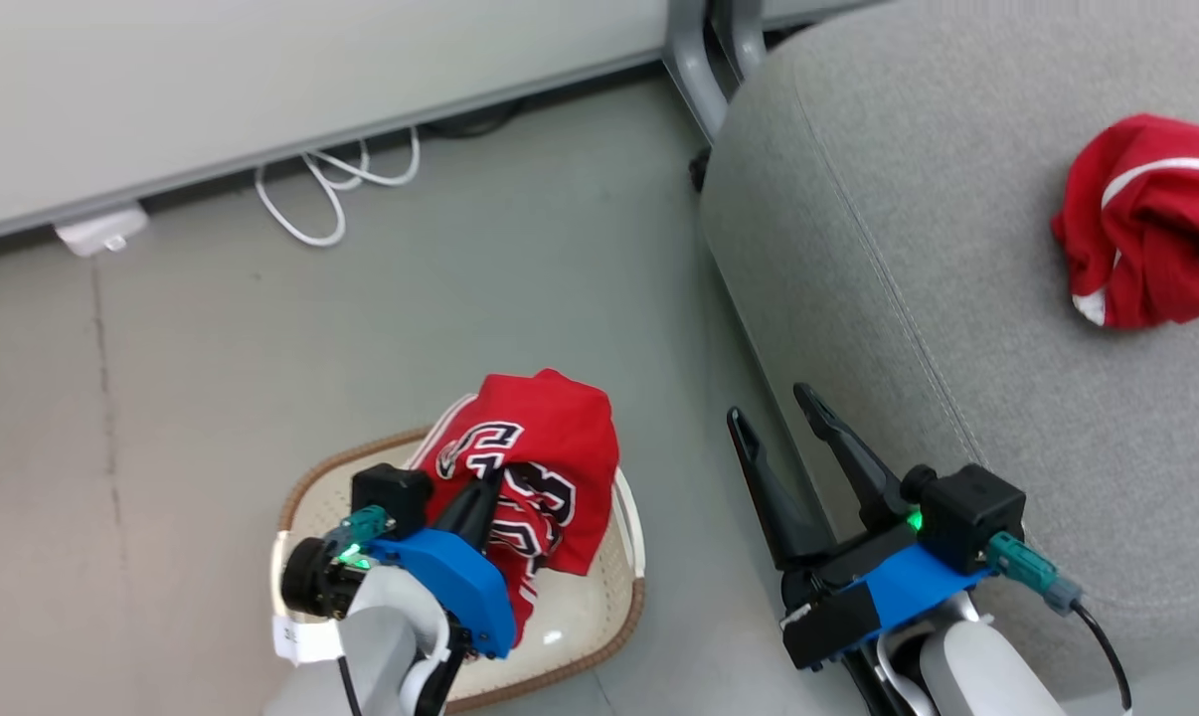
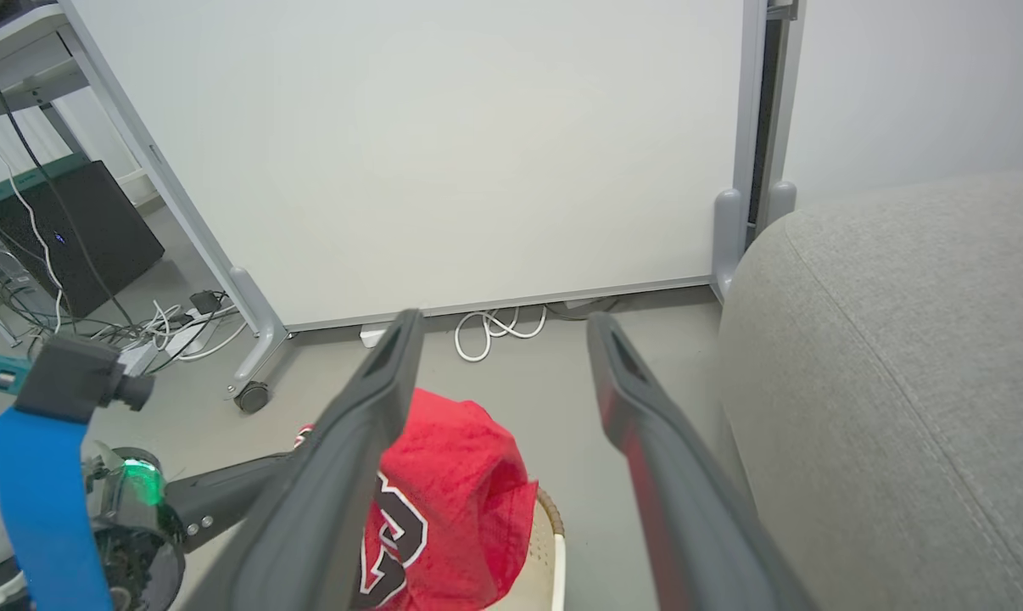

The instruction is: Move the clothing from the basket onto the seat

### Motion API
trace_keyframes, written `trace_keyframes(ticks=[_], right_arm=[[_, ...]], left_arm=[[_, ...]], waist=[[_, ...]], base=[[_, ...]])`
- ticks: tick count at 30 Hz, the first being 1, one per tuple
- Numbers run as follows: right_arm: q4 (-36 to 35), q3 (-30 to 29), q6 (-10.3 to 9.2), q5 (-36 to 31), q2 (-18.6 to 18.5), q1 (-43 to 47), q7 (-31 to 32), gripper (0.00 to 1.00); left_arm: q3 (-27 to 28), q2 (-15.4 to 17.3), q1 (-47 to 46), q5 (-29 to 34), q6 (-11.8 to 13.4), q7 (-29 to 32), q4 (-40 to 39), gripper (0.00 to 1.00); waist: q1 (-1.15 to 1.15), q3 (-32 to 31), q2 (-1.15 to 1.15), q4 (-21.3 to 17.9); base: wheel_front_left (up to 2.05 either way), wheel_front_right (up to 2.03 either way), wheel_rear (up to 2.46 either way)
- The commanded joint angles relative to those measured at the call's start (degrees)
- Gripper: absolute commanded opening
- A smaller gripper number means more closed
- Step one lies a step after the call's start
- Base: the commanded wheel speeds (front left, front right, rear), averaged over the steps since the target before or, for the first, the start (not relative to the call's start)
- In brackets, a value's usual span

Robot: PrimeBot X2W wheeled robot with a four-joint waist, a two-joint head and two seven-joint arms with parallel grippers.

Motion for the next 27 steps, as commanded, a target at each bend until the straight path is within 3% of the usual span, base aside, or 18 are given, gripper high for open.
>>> trace_keyframes(ticks=[1, 18, 27], right_arm=[[-0.15, -0.35, 0.01, -0.28, -0.01, 1.30, 0.45, 1.00], [-0.95, -1.97, 0.01, -0.37, -0.01, 7.98, 4.54, 1.00], [-0.56, -1.14, 0.01, 0.25, -0.01, 9.00, 5.32, 1.00]], left_arm=[[-0.68, -0.31, 0.67, 0.46, -0.11, -0.28, -0.68, 0.00], [-9.26, -1.81, -5.11, 2.79, -0.12, -0.28, -7.75, 0.00], [-11.66, -2.93, -9.36, -0.90, -0.12, -0.28, -8.27, 0.00]], waist=[[0.02, -3.57, -0.01, 2.73], [0.02, -12.93, -0.01, 9.61], [0.02, -14.67, -0.01, 11.77]], base=[[0.00, 0.00, 0.00], [0.00, 0.00, 0.00], [0.00, 0.00, 0.00]])
